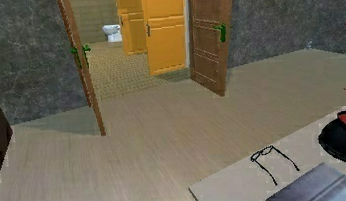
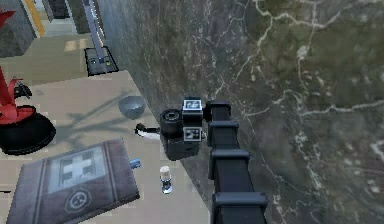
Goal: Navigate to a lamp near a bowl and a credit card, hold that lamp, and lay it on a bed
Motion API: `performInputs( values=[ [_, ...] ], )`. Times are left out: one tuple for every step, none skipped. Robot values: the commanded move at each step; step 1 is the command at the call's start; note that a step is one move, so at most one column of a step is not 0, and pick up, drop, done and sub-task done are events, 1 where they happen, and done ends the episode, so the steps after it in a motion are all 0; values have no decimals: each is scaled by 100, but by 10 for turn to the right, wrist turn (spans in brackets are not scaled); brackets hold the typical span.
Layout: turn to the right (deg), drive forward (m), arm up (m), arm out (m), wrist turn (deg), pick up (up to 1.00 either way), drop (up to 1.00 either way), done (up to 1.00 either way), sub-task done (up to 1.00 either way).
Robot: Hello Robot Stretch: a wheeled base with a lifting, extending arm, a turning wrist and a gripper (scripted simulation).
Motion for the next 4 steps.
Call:
performInputs(
  values=[
    [0, 0, -30, 0, 0, 0, 0, 0, 0],
    [0, 0, 0, 0, 0, 100, 0, 0, 0],
    [0, 0, 10, 0, 0, 0, 0, 0, 0],
    [0, 0, 26, 0, 0, 0, 0, 0, 0]
  ],
)
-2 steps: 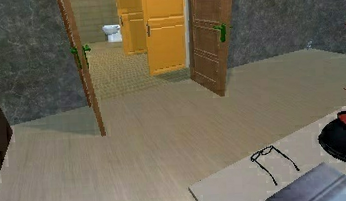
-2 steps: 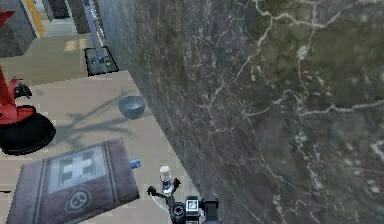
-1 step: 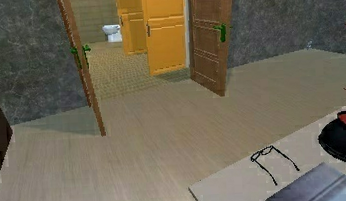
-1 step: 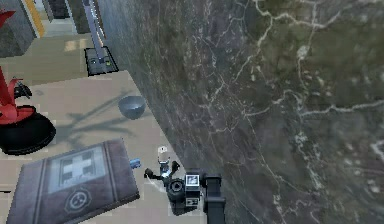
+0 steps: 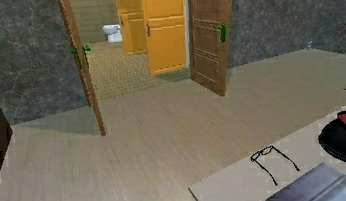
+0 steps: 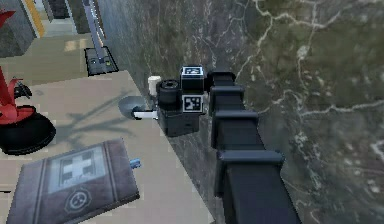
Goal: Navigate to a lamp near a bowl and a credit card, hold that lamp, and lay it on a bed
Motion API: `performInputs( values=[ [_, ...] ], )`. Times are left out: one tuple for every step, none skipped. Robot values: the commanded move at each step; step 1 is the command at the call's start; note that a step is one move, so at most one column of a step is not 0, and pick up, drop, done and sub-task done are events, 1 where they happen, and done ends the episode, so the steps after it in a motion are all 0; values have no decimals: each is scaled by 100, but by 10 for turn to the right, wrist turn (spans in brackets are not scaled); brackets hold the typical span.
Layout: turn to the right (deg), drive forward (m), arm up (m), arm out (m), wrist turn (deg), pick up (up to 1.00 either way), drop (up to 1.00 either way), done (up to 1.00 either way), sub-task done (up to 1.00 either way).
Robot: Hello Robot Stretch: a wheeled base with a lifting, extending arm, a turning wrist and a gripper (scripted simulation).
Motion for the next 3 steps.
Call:
performInputs(
  values=[
    [0, 0, 0, 0, -450, 0, 0, 0, 0],
    [0, 0, 0, 0, -450, 0, 0, 0, 0],
    [0, 0, 0, 0, -180, 0, 0, 0, 0]
  ],
)
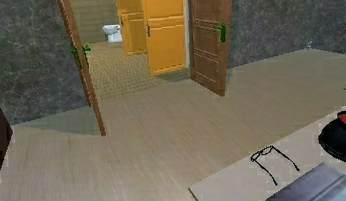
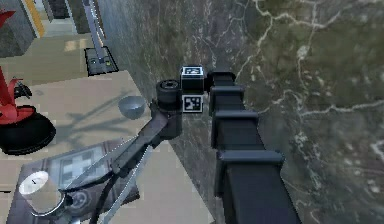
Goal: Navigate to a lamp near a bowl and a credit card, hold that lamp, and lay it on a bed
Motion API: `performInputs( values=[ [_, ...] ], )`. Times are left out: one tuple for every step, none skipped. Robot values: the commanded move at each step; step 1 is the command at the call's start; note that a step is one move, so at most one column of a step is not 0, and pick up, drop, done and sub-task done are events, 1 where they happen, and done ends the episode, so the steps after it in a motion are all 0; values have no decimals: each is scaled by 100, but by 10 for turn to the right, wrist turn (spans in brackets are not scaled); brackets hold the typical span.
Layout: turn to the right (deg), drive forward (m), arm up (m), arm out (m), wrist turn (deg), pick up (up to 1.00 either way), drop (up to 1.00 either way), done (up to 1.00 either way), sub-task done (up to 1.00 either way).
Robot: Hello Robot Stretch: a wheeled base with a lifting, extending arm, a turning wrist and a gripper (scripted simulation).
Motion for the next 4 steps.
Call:
performInputs(
  values=[
    [0, 0, 0, -18, 0, 0, 0, 0, 0],
    [-450, 0, 0, 0, 0, 0, 0, 0, 0],
    [-270, 0, 0, 0, 0, 0, 0, 0, 0],
    [0, 45, 0, 0, 0, 0, 0, 0, 0]
  ],
)
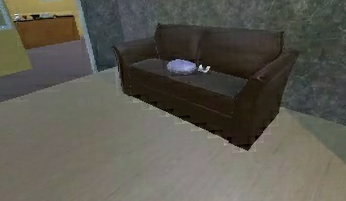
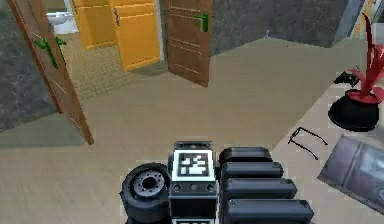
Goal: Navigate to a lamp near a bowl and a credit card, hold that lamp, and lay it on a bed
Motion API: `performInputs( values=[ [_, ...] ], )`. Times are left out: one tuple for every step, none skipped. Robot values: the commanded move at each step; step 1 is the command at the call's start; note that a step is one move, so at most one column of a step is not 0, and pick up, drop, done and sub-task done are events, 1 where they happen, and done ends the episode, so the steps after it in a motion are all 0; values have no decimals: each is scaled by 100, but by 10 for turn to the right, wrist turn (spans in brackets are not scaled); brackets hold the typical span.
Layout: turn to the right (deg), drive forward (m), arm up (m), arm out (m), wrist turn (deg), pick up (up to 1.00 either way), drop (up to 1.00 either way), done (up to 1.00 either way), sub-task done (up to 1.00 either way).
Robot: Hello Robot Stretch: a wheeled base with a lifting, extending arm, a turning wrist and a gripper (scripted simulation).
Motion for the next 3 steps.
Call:
performInputs(
  values=[
    [450, 0, 0, 0, 0, 0, 0, 0, 0],
    [180, 0, 0, 0, 0, 0, 0, 0, 0],
    [0, 85, 0, 0, 0, 0, 0, 0, 0]
  ],
)
